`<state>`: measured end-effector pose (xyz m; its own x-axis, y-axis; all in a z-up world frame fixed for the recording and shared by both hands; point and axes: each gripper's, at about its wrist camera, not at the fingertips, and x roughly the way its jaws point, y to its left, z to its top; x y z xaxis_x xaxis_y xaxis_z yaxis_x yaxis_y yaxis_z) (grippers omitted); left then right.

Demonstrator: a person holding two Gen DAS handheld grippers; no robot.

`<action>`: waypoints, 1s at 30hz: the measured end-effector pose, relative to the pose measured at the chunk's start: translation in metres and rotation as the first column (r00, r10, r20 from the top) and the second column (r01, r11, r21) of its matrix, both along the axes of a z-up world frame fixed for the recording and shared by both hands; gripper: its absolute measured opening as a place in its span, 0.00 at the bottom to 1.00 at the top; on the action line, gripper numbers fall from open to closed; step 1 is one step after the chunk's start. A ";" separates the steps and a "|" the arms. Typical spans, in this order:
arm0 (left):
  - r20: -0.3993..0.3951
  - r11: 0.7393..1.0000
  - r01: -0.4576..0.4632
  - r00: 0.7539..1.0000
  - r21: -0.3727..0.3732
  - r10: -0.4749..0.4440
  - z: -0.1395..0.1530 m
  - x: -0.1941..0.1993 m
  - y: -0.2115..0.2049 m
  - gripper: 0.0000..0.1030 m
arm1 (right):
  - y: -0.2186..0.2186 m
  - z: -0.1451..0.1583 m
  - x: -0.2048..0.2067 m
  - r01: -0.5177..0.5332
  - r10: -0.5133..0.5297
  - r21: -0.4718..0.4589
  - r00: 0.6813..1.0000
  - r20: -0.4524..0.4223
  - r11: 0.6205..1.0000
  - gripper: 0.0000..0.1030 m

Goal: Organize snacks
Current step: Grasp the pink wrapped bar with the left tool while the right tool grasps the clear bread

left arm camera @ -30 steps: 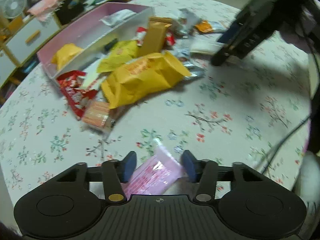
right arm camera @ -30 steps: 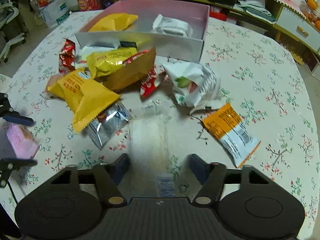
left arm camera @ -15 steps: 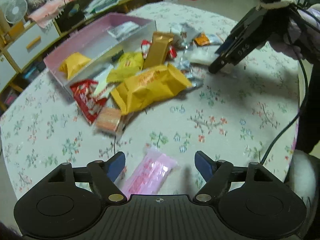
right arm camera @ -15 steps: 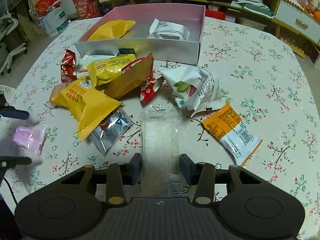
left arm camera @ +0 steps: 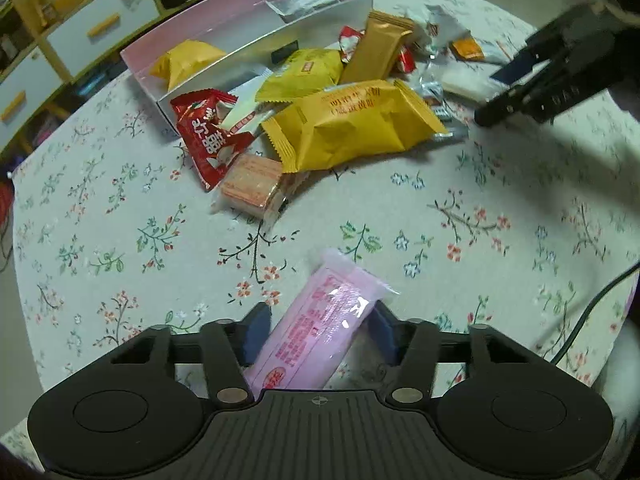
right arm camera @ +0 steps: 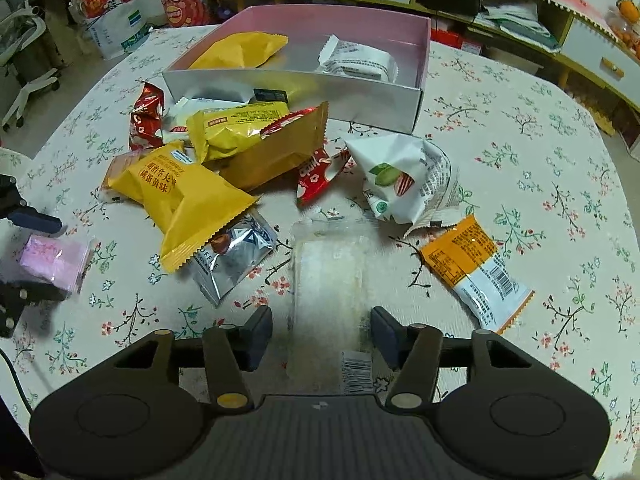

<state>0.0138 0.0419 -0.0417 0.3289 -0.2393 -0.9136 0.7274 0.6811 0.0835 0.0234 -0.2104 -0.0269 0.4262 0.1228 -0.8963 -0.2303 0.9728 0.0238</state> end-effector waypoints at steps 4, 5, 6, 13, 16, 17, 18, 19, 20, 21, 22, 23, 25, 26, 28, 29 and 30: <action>0.009 1.000 -0.029 1.000 0.001 0.029 0.001 0.000 -0.003 0.38 | 0.002 0.001 -0.001 -0.006 0.006 0.001 1.000 0.003 1.000 0.10; 0.008 0.999 -0.039 0.999 -0.003 0.039 0.000 0.002 -0.003 0.35 | 0.003 0.001 -0.001 -0.011 0.011 0.003 1.000 0.001 1.000 0.09; 0.006 0.999 -0.048 0.999 -0.008 0.048 0.000 0.002 -0.002 0.32 | 0.004 0.002 -0.001 -0.013 0.013 0.002 1.000 0.002 1.000 0.07; 0.024 0.991 -0.131 0.991 -0.030 0.131 0.001 0.005 -0.003 0.29 | 0.002 0.006 0.001 0.018 -0.018 0.028 1.000 0.002 0.999 0.01; 0.014 0.981 -0.182 0.983 -0.063 0.183 0.002 0.009 -0.001 0.29 | -0.002 0.012 0.001 0.037 -0.038 0.058 0.999 0.011 0.998 0.00; 0.007 0.977 -0.198 0.980 -0.078 0.199 0.004 0.010 0.000 0.29 | -0.004 0.015 0.001 0.043 -0.044 0.065 0.999 0.017 0.997 0.00; -0.003 0.972 -0.217 0.976 -0.095 0.217 0.005 0.012 0.002 0.29 | -0.005 0.017 0.001 0.049 -0.051 0.075 0.998 0.022 0.996 0.00; -0.013 0.965 -0.239 0.971 -0.109 0.239 0.006 0.014 0.004 0.29 | -0.007 0.019 0.002 0.055 -0.057 0.088 0.998 0.023 0.995 0.00; -0.022 0.958 -0.259 0.966 -0.120 0.258 0.006 0.016 0.006 0.29 | -0.009 0.021 0.002 0.064 -0.066 0.097 0.998 0.023 0.993 0.00; -0.031 0.951 -0.278 0.961 -0.133 0.276 0.007 0.017 0.008 0.29 | -0.011 0.021 0.003 0.071 -0.073 0.105 0.997 0.019 0.992 0.00; -0.039 0.946 -0.291 0.957 -0.143 0.288 0.008 0.018 0.009 0.29 | -0.012 0.021 0.003 0.075 -0.077 0.110 0.997 0.015 0.991 0.00; -0.044 0.941 -0.303 0.953 -0.154 0.299 0.009 0.019 0.011 0.29 | -0.013 0.020 0.004 0.080 -0.081 0.117 0.997 0.010 0.990 0.00; -0.049 0.930 -0.323 0.946 -0.177 0.319 0.012 0.020 0.015 0.29 | -0.014 0.021 0.004 0.085 -0.086 0.124 0.996 0.005 0.989 0.00; -0.053 0.926 -0.328 0.945 -0.188 0.324 0.013 0.021 0.015 0.29 | -0.015 0.022 0.004 0.089 -0.090 0.129 0.996 0.003 0.988 0.00; -0.058 0.917 -0.341 0.940 -0.207 0.337 0.016 0.021 0.016 0.29 | -0.017 0.025 0.005 0.095 -0.097 0.145 0.995 0.005 0.985 0.00; -0.058 0.913 -0.345 0.938 -0.215 0.341 0.018 0.021 0.017 0.29 | -0.018 0.027 0.005 0.101 -0.103 0.154 0.995 0.008 0.983 0.00; -0.056 0.910 -0.348 0.937 -0.223 0.345 0.020 0.022 0.017 0.29 | -0.019 0.029 0.005 0.103 -0.107 0.163 0.994 0.012 0.981 0.00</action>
